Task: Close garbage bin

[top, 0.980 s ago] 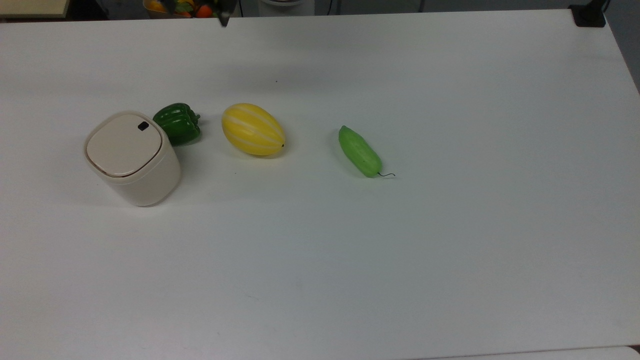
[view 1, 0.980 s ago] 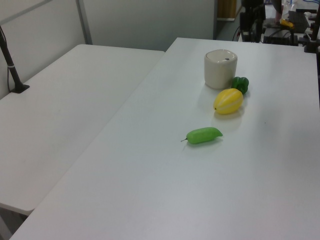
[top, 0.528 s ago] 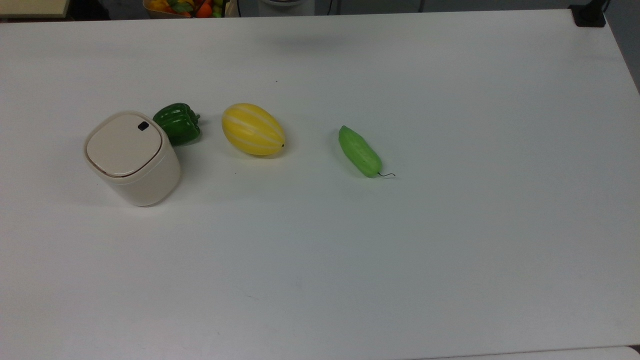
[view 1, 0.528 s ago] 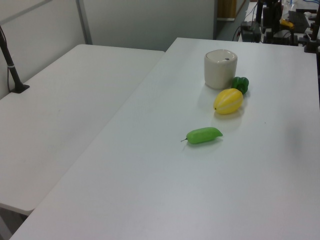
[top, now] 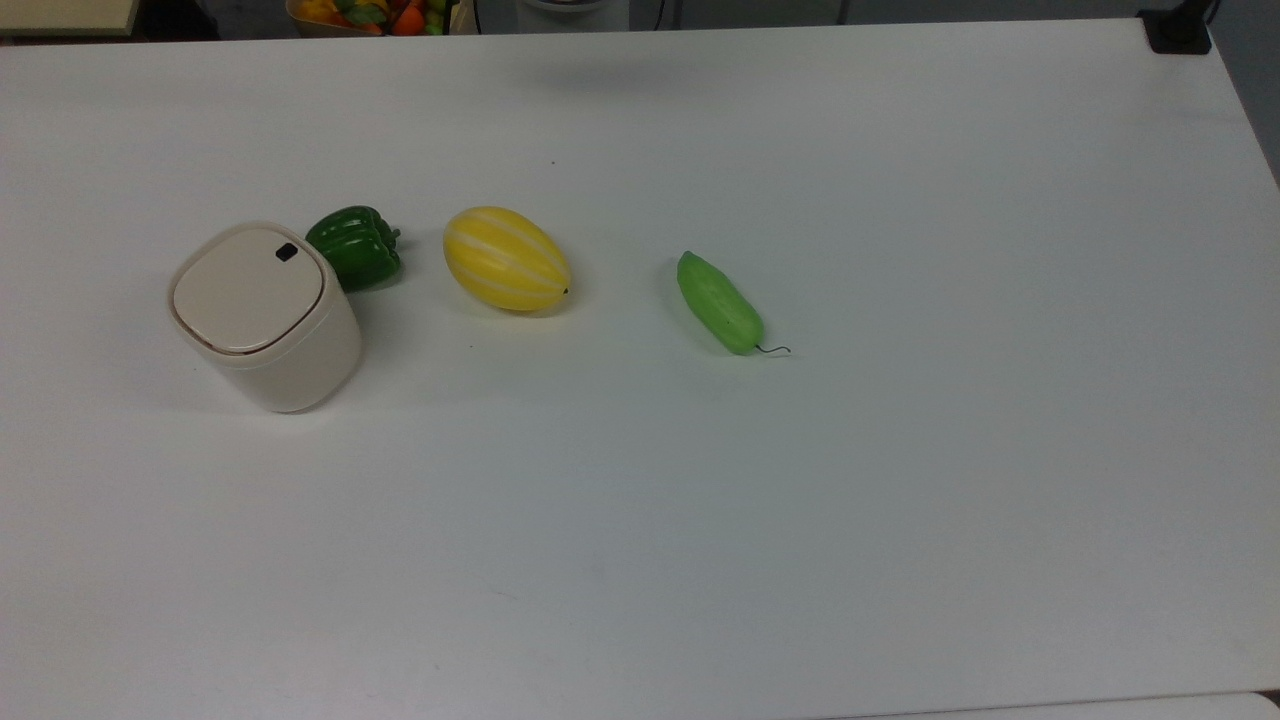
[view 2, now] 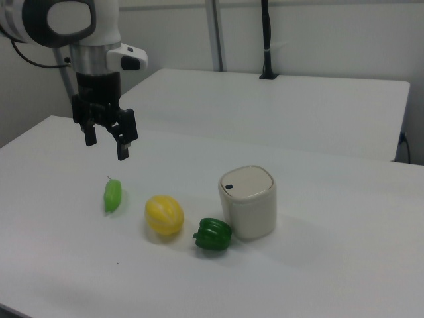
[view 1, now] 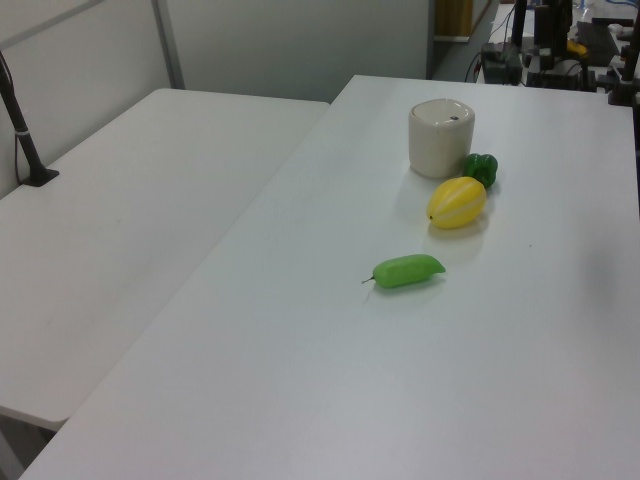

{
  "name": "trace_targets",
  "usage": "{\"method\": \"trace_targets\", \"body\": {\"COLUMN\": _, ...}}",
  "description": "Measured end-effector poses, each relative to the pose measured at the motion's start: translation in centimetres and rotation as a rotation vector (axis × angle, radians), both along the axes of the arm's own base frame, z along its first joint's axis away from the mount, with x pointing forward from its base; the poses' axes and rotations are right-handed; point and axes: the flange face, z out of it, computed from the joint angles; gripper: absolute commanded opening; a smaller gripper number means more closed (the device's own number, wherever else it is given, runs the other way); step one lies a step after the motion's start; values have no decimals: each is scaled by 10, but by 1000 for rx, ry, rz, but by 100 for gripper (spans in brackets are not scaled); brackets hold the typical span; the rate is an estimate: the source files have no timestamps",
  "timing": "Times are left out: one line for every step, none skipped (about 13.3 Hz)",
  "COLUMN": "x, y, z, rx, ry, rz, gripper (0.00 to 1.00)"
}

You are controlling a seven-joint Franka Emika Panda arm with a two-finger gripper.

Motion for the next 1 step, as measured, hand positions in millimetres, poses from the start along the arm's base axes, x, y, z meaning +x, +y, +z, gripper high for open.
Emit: {"method": "trace_targets", "body": {"x": 0, "y": -3, "z": 1, "rx": 0, "ry": -3, "rz": -5, "gripper": 100}}
